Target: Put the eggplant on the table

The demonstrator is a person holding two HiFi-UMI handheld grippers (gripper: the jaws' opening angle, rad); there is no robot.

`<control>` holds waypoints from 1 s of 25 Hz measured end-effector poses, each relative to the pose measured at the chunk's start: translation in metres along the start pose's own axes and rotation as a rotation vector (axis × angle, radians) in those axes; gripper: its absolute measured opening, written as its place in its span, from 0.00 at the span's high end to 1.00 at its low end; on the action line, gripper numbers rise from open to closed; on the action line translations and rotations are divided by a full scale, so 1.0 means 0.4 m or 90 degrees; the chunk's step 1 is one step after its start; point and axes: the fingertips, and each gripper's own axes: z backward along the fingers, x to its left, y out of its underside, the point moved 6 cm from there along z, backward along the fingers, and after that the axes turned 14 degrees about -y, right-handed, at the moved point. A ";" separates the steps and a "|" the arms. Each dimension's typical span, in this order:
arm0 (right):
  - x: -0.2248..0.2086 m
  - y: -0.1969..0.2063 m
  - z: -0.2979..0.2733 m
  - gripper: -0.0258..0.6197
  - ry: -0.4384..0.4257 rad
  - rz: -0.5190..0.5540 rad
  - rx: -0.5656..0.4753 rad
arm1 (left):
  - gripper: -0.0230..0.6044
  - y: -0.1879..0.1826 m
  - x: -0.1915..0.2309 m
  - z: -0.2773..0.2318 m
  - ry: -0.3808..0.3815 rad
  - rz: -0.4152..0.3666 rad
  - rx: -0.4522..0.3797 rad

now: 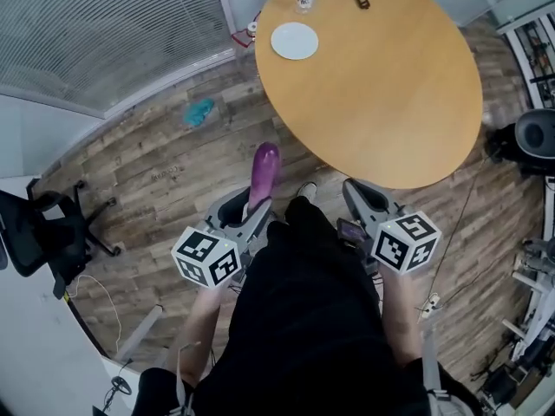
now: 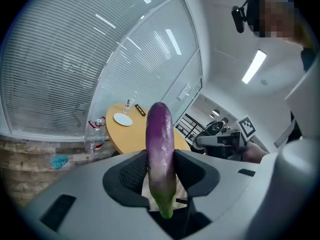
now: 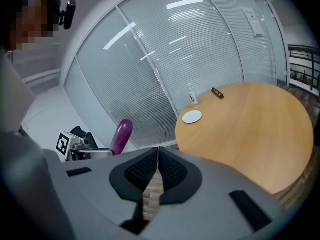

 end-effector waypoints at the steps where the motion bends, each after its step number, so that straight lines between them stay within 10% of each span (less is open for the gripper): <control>1: -0.009 -0.005 0.005 0.93 0.001 -0.002 -0.003 | 0.68 -0.014 0.001 -0.014 0.003 0.011 -0.002; 12: -0.137 -0.112 0.010 0.93 -0.038 0.003 -0.043 | 0.68 -0.106 -0.098 -0.144 0.023 0.107 -0.044; 25: -0.241 -0.117 0.088 0.93 -0.030 -0.029 -0.063 | 0.68 -0.183 -0.218 -0.329 0.055 0.048 -0.013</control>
